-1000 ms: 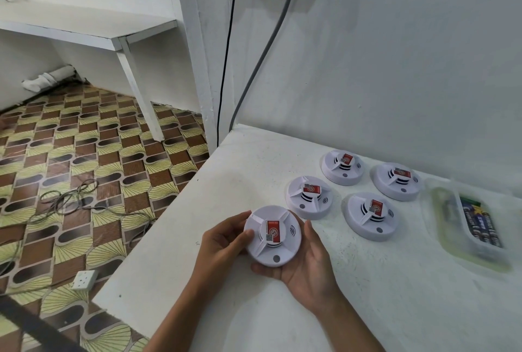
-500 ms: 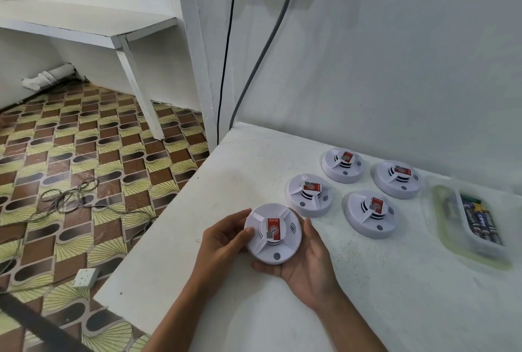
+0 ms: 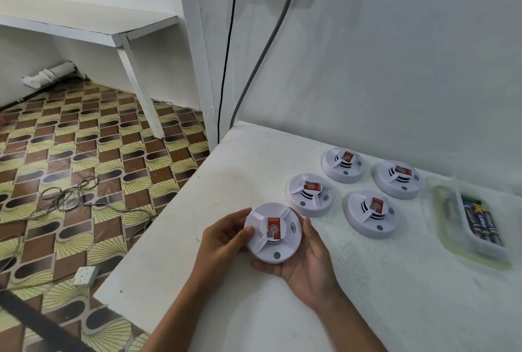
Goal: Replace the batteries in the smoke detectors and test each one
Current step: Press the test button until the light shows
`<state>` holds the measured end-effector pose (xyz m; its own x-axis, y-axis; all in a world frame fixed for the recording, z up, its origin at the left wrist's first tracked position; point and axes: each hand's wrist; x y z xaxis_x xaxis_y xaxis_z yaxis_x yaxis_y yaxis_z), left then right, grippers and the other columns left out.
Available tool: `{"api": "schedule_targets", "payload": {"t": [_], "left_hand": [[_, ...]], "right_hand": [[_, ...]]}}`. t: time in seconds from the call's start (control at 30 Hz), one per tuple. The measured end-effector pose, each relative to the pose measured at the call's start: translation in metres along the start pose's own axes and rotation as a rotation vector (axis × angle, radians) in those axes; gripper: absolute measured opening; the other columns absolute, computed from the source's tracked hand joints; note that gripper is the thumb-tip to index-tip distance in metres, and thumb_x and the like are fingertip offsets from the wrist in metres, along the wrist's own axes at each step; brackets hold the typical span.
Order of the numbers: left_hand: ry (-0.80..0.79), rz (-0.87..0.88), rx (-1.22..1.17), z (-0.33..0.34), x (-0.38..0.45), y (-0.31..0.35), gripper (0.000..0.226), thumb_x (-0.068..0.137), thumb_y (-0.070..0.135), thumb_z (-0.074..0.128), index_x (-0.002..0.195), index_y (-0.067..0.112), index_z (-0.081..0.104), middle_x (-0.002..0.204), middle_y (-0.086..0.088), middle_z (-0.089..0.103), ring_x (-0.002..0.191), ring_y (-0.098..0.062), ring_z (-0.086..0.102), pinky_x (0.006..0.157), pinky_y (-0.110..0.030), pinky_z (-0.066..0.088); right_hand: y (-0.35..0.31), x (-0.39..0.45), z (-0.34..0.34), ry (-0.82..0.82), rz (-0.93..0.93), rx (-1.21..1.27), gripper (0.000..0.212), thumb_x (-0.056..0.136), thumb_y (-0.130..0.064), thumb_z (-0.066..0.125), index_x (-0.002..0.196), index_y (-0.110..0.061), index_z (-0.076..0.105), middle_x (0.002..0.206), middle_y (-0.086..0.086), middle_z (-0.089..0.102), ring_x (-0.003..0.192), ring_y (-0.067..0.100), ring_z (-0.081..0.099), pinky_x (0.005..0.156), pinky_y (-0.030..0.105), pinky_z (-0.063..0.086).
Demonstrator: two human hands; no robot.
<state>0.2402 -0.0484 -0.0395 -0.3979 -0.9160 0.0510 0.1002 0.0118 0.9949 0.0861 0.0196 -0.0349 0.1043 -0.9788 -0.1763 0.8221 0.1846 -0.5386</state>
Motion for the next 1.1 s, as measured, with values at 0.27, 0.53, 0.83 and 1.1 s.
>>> {"api": "schedule_targets", "payload": {"t": [0.27, 0.53, 0.83, 1.1], "left_hand": [[0.002, 0.005, 0.004, 0.0004, -0.0002, 0.0010, 0.036, 0.083, 0.015, 0.065, 0.118, 0.009, 0.065, 0.107, -0.002, 0.074, 0.100, -0.019, 0.070, 0.078, -0.025, 0.056], [0.008, -0.019, -0.026, 0.0010, -0.0005, 0.0019, 0.031, 0.085, 0.012, 0.068, 0.115, 0.011, 0.066, 0.104, -0.003, 0.075, 0.098, -0.021, 0.070, 0.076, -0.025, 0.056], [0.006, -0.014, 0.003, 0.0019, -0.0009, 0.0036, 0.035, 0.080, 0.019, 0.064, 0.115, 0.014, 0.066, 0.105, -0.001, 0.074, 0.099, -0.019, 0.070, 0.077, -0.025, 0.056], [-0.014, -0.007, -0.006, 0.0019, -0.0012, 0.0045, 0.034, 0.083, 0.017, 0.064, 0.117, 0.014, 0.065, 0.107, -0.002, 0.074, 0.101, -0.021, 0.069, 0.078, -0.027, 0.056]], "right_hand": [[0.0009, -0.0005, 0.0014, -0.011, -0.011, -0.003, 0.077, 0.063, -0.050, 0.084, 0.126, -0.012, 0.062, 0.132, 0.025, 0.056, 0.112, 0.043, 0.060, 0.075, 0.054, 0.054], [0.0011, 0.0005, -0.0002, 0.014, 0.008, -0.004, 0.092, 0.065, -0.051, 0.081, 0.139, -0.009, 0.046, 0.135, 0.027, 0.053, 0.116, 0.045, 0.056, 0.076, 0.053, 0.054], [0.0011, 0.0011, -0.0009, 0.021, 0.001, 0.012, 0.093, 0.065, -0.050, 0.082, 0.140, -0.009, 0.045, 0.134, 0.026, 0.053, 0.114, 0.044, 0.058, 0.075, 0.053, 0.054], [-0.0007, 0.0000, 0.0006, 0.048, 0.005, 0.028, 0.089, 0.066, -0.051, 0.081, 0.137, -0.009, 0.049, 0.135, 0.027, 0.053, 0.114, 0.044, 0.058, 0.076, 0.052, 0.054]]}}
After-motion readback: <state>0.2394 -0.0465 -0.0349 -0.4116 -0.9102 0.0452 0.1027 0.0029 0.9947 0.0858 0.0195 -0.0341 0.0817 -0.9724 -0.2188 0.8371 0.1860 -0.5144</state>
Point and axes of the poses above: each hand's wrist, its own x-axis towards the middle knuckle, its own z-axis out of the palm, y = z × x
